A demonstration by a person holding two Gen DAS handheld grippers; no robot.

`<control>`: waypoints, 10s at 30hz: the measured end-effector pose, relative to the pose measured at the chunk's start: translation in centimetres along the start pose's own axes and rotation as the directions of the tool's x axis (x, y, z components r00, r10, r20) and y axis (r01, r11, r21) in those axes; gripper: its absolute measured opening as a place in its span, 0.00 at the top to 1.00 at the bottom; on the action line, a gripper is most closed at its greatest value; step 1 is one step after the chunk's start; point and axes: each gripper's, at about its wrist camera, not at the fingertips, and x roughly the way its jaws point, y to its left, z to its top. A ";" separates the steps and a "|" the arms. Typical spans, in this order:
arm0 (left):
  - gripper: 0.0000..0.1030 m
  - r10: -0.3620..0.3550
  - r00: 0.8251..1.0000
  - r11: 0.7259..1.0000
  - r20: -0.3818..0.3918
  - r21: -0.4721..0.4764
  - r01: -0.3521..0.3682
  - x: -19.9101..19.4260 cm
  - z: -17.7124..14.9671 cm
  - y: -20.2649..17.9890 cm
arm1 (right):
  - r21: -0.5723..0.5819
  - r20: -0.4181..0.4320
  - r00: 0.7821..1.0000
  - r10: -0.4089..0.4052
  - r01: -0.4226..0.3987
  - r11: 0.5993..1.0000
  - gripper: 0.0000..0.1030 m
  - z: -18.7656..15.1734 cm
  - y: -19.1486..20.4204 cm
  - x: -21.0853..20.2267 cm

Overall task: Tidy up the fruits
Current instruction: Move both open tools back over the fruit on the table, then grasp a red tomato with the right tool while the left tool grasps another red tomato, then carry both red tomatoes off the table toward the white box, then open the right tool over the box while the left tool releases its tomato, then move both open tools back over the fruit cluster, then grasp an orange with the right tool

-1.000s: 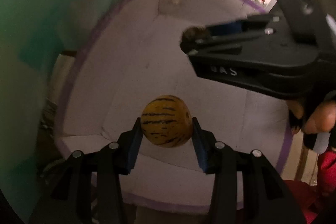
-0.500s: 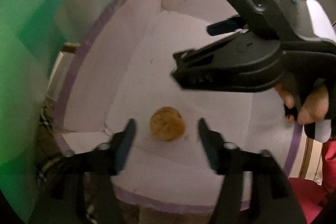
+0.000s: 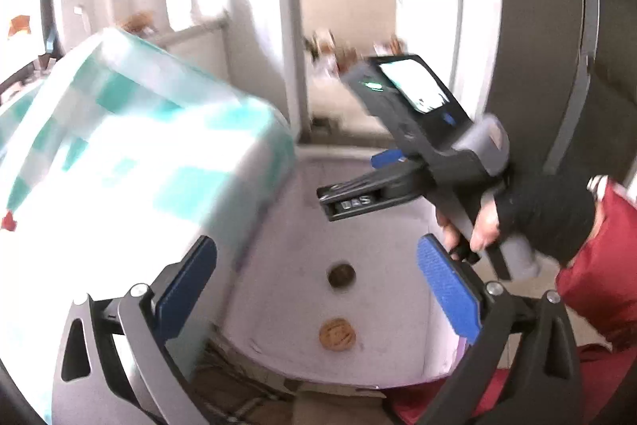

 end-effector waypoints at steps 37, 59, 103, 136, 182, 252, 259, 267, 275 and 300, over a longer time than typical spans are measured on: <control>0.02 0.619 0.714 0.099 -0.328 -0.869 -0.485 -29.2 -20.0 40.8 | -0.374 -0.038 0.971 0.235 -0.232 0.898 0.23 15.6 45.9 7.6; 0.35 0.582 0.722 0.333 -0.375 -0.699 -0.632 -24.1 -16.7 45.6 | -0.252 -0.086 0.915 0.394 -0.403 0.880 0.68 16.3 42.9 8.4; 0.62 0.624 0.727 0.340 -0.284 -0.739 -0.581 -26.1 -16.8 38.0 | -0.307 -0.050 0.887 0.459 -0.451 0.838 0.70 10.7 43.4 2.1; 0.62 0.591 0.775 0.423 -0.226 -0.731 -0.535 -23.4 -13.7 30.6 | -0.326 -0.056 0.804 0.592 -0.575 0.750 0.70 4.4 34.2 -4.5; 0.62 0.155 0.965 0.984 -0.213 -0.057 -0.171 -0.8 1.7 2.7 | 0.031 0.115 0.988 0.104 -0.108 0.994 0.70 1.5 0.4 -1.4; 0.02 0.737 0.658 0.421 -0.156 -0.656 -0.626 -23.1 -9.4 33.3 | -0.213 0.182 0.891 0.415 -0.376 0.902 0.14 6.2 21.6 -5.9; 0.02 0.752 0.613 0.161 -0.242 -0.835 -0.527 -28.4 -16.1 39.1 | -0.457 0.106 0.857 0.504 -0.408 0.790 0.14 6.5 37.0 -5.9; 0.02 0.743 0.606 0.071 -0.284 -0.867 -0.493 -29.6 -17.7 39.1 | -0.563 0.081 0.841 0.535 -0.405 0.721 0.14 10.1 51.6 -2.4; 0.02 0.733 0.619 0.052 -0.282 -0.884 -0.465 -29.5 -17.8 39.1 | -0.574 0.069 0.881 0.469 -0.349 0.741 0.26 13.4 59.0 1.7; 0.02 0.683 0.673 0.164 -0.284 -0.838 -0.520 -26.6 -16.5 38.5 | -0.459 0.067 0.914 0.400 -0.328 0.826 0.58 12.4 46.0 2.1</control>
